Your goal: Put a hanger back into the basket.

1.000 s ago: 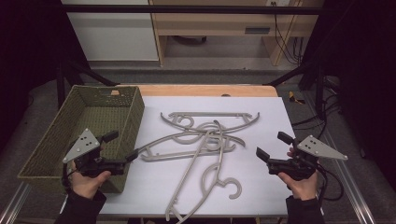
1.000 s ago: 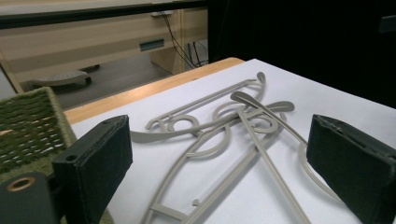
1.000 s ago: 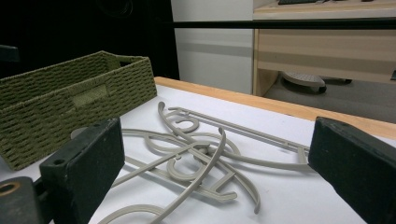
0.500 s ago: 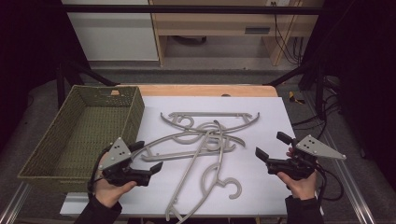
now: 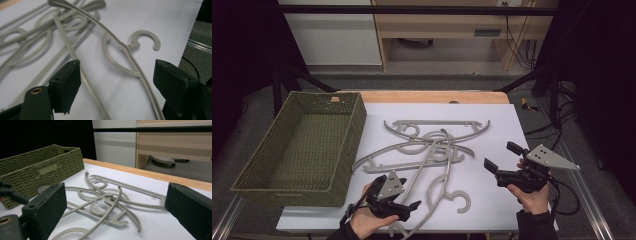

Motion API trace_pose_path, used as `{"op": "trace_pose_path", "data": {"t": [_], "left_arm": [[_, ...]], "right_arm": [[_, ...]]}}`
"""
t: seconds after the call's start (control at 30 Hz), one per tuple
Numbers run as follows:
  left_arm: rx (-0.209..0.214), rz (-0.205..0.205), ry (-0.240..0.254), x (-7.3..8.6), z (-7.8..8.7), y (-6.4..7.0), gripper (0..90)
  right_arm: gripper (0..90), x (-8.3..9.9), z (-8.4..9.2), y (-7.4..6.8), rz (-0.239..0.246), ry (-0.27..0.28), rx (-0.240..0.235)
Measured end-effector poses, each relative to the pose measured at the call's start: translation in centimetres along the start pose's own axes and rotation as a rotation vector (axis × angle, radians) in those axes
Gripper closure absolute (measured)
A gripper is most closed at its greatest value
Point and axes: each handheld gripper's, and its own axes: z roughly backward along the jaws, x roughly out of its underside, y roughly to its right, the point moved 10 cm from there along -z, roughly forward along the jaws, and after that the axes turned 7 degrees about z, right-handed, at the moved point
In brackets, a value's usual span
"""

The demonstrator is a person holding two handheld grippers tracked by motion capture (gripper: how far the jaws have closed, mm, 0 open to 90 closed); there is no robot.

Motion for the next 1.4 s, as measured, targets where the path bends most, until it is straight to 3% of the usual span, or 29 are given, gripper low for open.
{"op": "trace_pose_path", "data": {"t": [0.3,0.4,0.6,0.87,1.0,1.17,1.4], "left_arm": [[0.054,-0.010,-0.110,1.9,-2.8,2.2,36.3],[0.076,-0.024,-0.170,2.6,-4.0,3.2,40.4],[0.060,-0.022,-0.226,3.5,-5.5,3.6,49.4],[0.023,-0.007,-0.254,4.1,-6.2,3.4,59.0],[0.049,0.035,-0.257,4.2,-6.2,3.6,63.7],[0.060,0.041,-0.268,4.2,-6.1,3.7,73.2],[0.056,0.041,-0.280,4.2,-6.0,3.7,74.6]], "right_arm": [[4.1,0.2,-0.2,-0.1,0.005,-0.011,-0.006],[4.1,0.3,-0.3,-0.3,0.006,-0.018,-0.008],[4.0,0.4,-0.5,-0.3,0.009,-0.023,-0.010],[4.0,0.4,-0.5,-0.4,0.011,-0.025,-0.013],[4.0,0.4,-0.5,-0.4,0.009,-0.026,-0.012],[4.0,0.4,-0.5,-0.5,0.009,-0.026,-0.014],[4.0,0.4,-0.6,-0.5,0.010,-0.027,-0.015]]}}
